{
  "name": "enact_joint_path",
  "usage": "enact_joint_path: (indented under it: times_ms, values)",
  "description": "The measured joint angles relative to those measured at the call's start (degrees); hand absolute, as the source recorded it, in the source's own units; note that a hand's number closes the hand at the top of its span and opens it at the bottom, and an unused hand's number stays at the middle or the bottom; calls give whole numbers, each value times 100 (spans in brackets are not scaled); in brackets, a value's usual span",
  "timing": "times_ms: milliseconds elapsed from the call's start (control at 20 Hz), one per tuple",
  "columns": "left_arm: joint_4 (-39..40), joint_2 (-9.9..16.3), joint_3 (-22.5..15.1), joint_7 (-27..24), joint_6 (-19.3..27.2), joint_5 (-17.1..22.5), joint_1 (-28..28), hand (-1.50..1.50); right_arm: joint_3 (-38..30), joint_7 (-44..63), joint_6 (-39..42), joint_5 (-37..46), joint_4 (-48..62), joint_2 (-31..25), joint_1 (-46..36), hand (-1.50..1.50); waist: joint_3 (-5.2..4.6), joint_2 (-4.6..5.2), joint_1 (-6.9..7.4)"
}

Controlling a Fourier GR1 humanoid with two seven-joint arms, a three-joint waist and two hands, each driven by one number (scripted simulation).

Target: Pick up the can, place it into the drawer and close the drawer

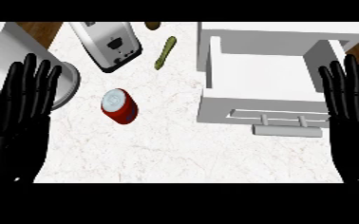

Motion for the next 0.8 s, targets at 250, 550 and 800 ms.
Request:
enact_joint_path:
  times_ms: [250,550,800]
  values:
    - [138,79,297,-54,-175,221,129,-150,34,-63,1,30,209,89,-96,-150,-1,-34,-153]
    - [375,83,698,1085,198,361,413,-150,-187,805,-281,26,352,135,170,-150,2,-32,-204]
    - [93,166,906,1904,360,481,487,-150,-307,1266,-365,-37,242,128,282,-150,1,-47,-214]
